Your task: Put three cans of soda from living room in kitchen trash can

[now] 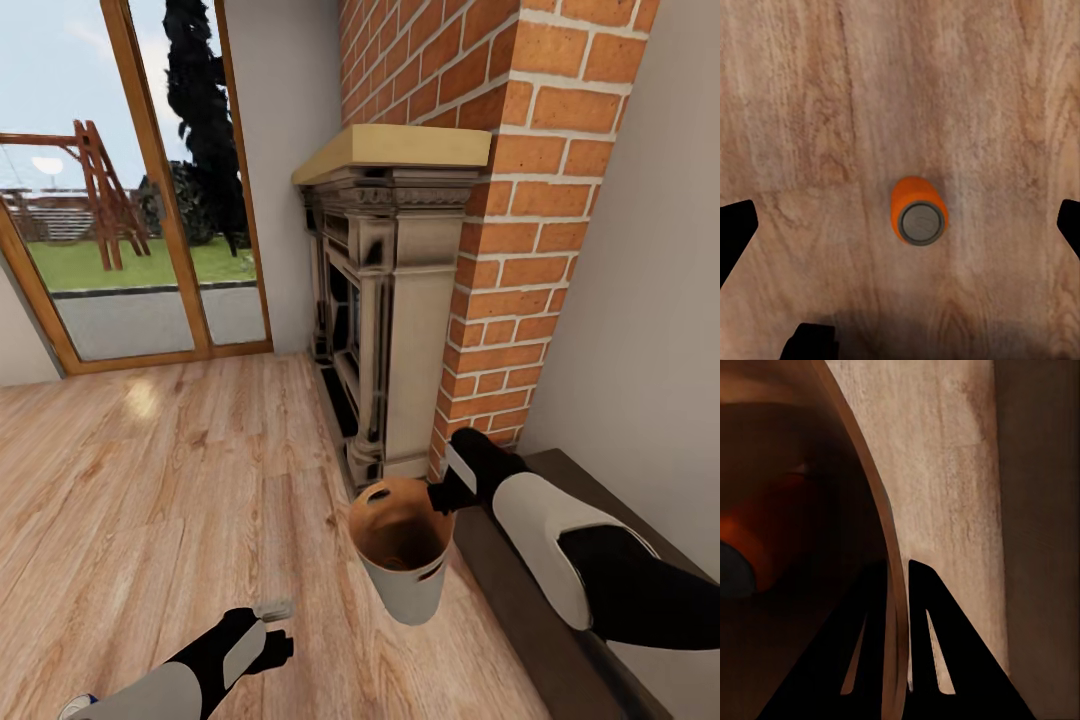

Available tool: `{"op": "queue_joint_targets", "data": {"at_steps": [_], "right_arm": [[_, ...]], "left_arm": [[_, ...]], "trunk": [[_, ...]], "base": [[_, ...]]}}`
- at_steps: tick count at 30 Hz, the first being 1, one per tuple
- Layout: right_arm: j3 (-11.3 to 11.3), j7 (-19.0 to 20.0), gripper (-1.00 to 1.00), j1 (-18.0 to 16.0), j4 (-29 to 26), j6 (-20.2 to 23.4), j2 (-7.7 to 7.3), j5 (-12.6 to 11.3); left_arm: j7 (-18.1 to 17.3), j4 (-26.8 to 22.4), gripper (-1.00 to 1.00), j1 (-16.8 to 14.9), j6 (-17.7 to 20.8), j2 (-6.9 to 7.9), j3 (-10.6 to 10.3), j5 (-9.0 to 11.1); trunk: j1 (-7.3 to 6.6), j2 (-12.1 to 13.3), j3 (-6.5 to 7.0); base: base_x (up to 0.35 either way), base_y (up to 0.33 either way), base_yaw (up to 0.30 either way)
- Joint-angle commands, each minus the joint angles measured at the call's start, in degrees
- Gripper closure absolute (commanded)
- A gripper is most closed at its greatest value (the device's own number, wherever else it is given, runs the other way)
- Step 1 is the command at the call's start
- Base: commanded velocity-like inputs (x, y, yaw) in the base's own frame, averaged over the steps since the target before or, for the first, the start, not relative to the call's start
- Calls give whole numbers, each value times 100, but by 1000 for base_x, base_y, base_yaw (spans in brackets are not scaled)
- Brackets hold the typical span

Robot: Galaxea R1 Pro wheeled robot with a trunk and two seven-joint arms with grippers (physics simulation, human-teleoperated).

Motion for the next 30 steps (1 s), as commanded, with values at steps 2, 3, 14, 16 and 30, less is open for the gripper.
{"op": "queue_joint_targets", "data": {"at_steps": [2, 3, 14, 16, 30], "right_arm": [[-67, 33, 100, -14, 3, 0, 6, -198], [-67, 34, 100, -16, 2, 0, 6, -198], [-84, 41, 100, 16, -36, 0, -17, -193], [-84, 44, 100, 33, -13, 0, -32, -188], [-77, 44, 100, 428, 3, -127, -26, -195]], "left_arm": [[-4, 1, -100, 0, 12, 0, -16, -2], [-6, 1, -100, 0, 16, 0, -23, -2], [-19, 0, -100, 0, 19, 0, -35, -4], [-21, -1, -100, 0, 12, 0, -40, -4], [-29, -5, -100, 0, -2, -8, -48, -4]], "trunk": [[0, 0, 1], [0, 0, 1], [0, 0, 1], [0, 0, 1], [0, 0, 1]], "base": [[0, 0, 0], [0, 0, 0], [0, 0, 0], [0, 0, 0], [0, 0, 0]]}}
